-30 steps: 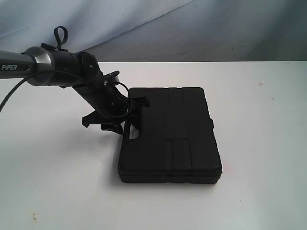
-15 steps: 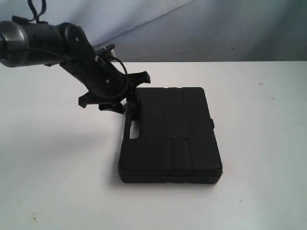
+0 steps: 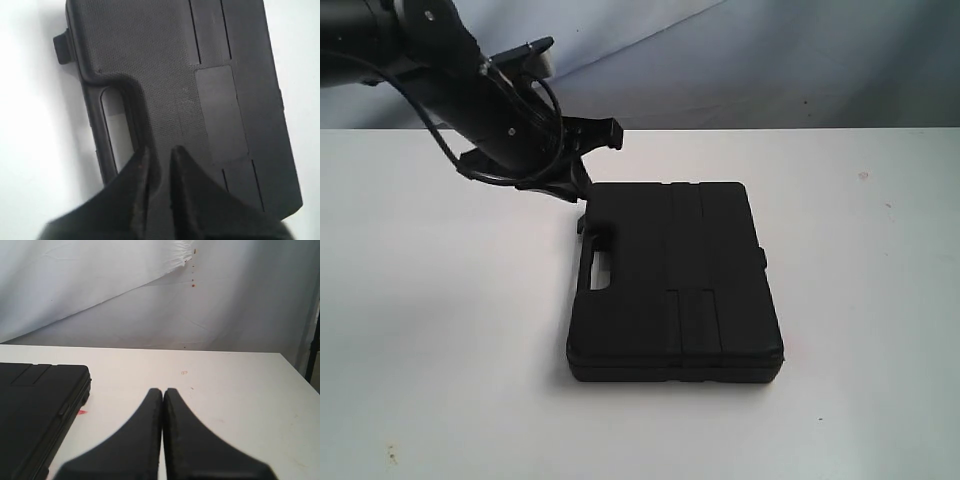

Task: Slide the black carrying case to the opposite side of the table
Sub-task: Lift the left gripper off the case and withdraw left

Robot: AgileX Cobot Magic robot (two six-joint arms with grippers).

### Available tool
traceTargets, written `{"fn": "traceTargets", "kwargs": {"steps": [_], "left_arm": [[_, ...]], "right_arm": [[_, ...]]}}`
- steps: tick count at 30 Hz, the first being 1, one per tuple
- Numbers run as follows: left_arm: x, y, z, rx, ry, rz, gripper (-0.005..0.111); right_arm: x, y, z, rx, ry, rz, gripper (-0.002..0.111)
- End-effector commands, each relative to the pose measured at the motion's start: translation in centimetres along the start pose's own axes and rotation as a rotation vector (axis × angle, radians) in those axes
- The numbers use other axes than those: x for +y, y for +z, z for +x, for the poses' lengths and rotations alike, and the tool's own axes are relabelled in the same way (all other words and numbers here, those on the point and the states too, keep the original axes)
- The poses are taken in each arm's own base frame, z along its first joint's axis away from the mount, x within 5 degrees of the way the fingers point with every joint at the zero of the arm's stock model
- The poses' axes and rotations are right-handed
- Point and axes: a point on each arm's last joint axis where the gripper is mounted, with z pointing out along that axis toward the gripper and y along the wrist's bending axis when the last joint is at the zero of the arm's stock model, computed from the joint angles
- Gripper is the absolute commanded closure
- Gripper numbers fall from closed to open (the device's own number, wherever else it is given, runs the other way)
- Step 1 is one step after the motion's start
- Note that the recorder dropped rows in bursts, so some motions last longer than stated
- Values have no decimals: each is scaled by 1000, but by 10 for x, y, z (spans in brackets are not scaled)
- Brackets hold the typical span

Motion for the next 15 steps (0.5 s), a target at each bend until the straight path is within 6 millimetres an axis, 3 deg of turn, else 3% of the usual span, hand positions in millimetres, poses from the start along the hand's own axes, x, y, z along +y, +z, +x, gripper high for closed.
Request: {"fn": "traceTargets", "kwargs": {"steps": [1,6,15], "left_arm": [[-5,-30,0,-59,136,-47,106],[-7,-59,10,-175,211,-61,106],[13,-86,73,-340,201,-62,106]], "right_arm": [[0,0,0,-8,-7,0,108],[0,0,0,-8,-7,0,108],[0,0,0,-8,-7,0,108]]}}
